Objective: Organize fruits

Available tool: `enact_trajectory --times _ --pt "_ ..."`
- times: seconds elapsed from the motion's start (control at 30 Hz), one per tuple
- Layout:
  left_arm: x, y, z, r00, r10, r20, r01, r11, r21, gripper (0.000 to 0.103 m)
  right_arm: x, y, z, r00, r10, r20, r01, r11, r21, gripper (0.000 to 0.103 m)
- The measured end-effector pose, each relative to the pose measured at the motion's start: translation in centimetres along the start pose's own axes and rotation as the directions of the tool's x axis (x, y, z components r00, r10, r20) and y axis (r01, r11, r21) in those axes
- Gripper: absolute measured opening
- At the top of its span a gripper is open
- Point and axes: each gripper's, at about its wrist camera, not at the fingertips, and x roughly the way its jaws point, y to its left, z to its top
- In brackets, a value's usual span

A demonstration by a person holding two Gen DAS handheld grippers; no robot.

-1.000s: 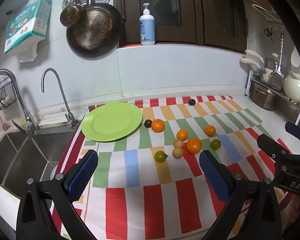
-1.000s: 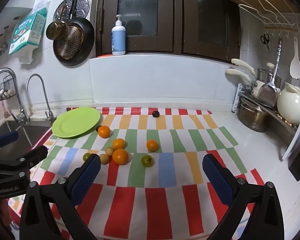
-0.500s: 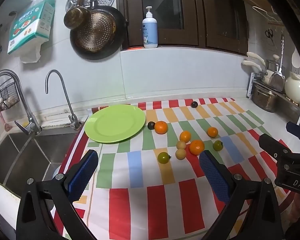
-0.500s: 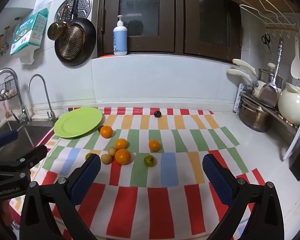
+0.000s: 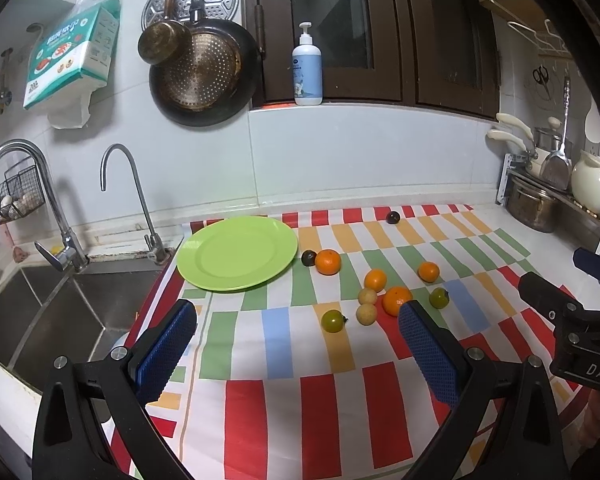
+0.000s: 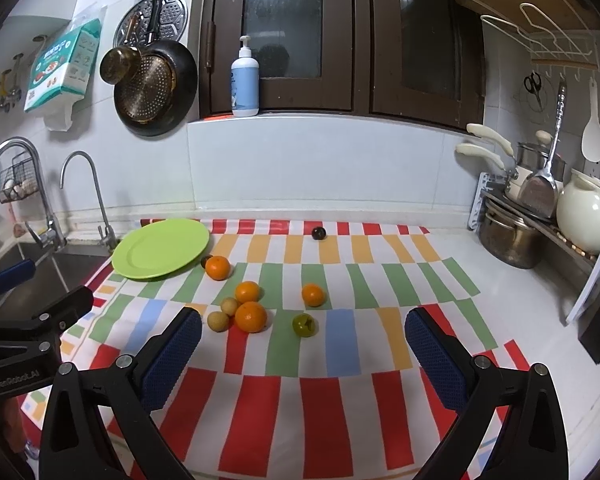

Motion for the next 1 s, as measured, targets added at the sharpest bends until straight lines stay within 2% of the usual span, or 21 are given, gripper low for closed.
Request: enact_trajectory --times 1.0 --pt "0.01 0.19 -0.22 1.0 0.012 0.004 -0.012 1.0 0.004 0.102 0.35 0.39 0.04 1.0 0.017 -0.02 -0.017 1.0 -0.003 0.102"
